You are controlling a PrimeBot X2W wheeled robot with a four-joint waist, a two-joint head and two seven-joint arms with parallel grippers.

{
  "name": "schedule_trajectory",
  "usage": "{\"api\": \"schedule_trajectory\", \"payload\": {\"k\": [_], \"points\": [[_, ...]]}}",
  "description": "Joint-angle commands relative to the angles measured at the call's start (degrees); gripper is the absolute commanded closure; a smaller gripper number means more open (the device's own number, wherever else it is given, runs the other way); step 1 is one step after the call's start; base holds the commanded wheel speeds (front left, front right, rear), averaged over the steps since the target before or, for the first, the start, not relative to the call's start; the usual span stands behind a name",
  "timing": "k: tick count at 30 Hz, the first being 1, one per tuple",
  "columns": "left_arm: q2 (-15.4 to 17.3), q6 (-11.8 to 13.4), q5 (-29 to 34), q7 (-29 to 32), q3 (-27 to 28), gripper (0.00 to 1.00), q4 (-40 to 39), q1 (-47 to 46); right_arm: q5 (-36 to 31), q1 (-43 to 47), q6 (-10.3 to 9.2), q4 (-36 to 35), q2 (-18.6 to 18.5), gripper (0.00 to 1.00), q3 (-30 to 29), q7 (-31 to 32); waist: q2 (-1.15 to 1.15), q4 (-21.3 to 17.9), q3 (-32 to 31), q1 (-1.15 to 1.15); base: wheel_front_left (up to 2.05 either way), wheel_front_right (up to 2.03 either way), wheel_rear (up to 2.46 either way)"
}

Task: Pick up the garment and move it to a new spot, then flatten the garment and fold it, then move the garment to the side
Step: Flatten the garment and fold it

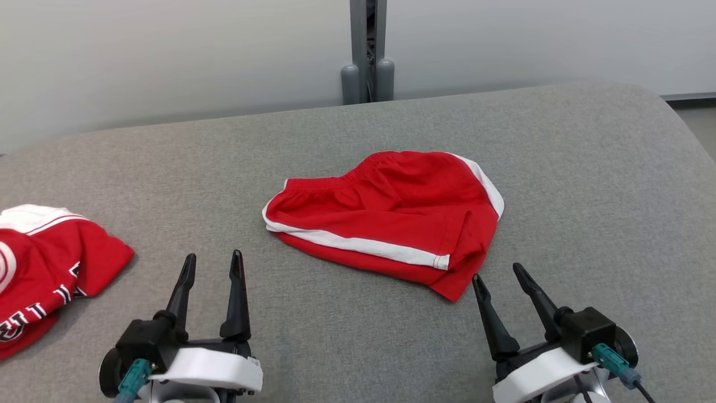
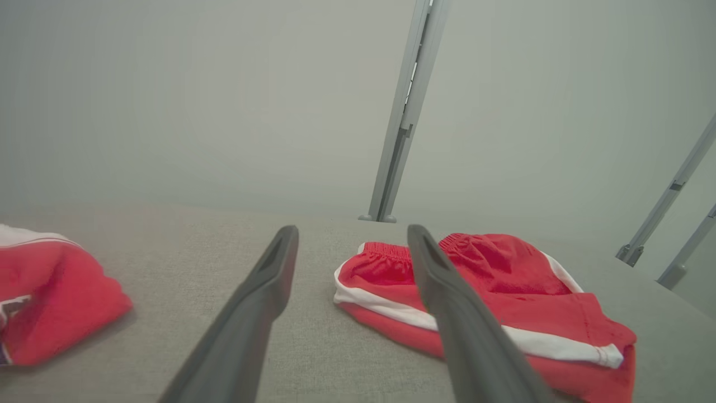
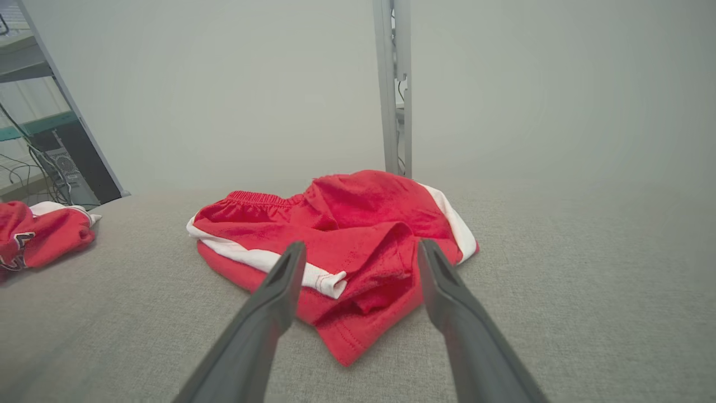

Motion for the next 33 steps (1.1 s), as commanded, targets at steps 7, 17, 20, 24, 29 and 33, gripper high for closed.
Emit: {"api": "schedule_trajectory", "payload": {"k": [7,17,20,24,29,33], "points": [[0.26,1.02,2.99,-0.16,-0.18,0.0,-2.94,4.99,-1.33,-0.89,0.13,4.38,-0.3,0.0,0.46,-0.13,0.0,4.19,-1.92,0.0,0.0,0.0,0.0],[0.24,1.45,5.2,-0.16,-2.39,0.0,-3.78,7.5,0.98,-6.96,0.13,18.29,-0.31,0.0,-1.41,-0.12,0.0,8.92,-2.4,0.0,0.0,0.0,0.0],[0.26,1.24,5.77,-0.17,-3.14,0.0,-3.33,7.55,2.0,-8.85,0.14,22.03,-0.25,0.0,-1.39,-0.12,0.0,10.11,-1.95,0.0,0.0,0.0,0.0],[0.25,1.17,6.1,-0.16,-4.22,0.0,-3.04,6.42,3.72,-12.42,0.13,26.78,-0.32,0.0,-0.46,-0.13,0.0,11.98,-0.7,0.0,0.0,0.0,0.0],[0.24,1.41,5.95,-0.16,-4.8,0.0,-2.43,5.87,3.93,-14.48,0.13,29.63,-0.37,0.5,-0.16,-0.13,0.0,13.1,0.24,0.0,0.0,0.0,0.0],[0.24,1.48,5.89,-0.17,-4.54,0.0,-2.11,5.73,5.1,-16.14,0.13,32.88,-0.33,1.0,0.53,-0.13,0.0,13.49,0.79,0.0,0.0,0.0,0.0]]}}
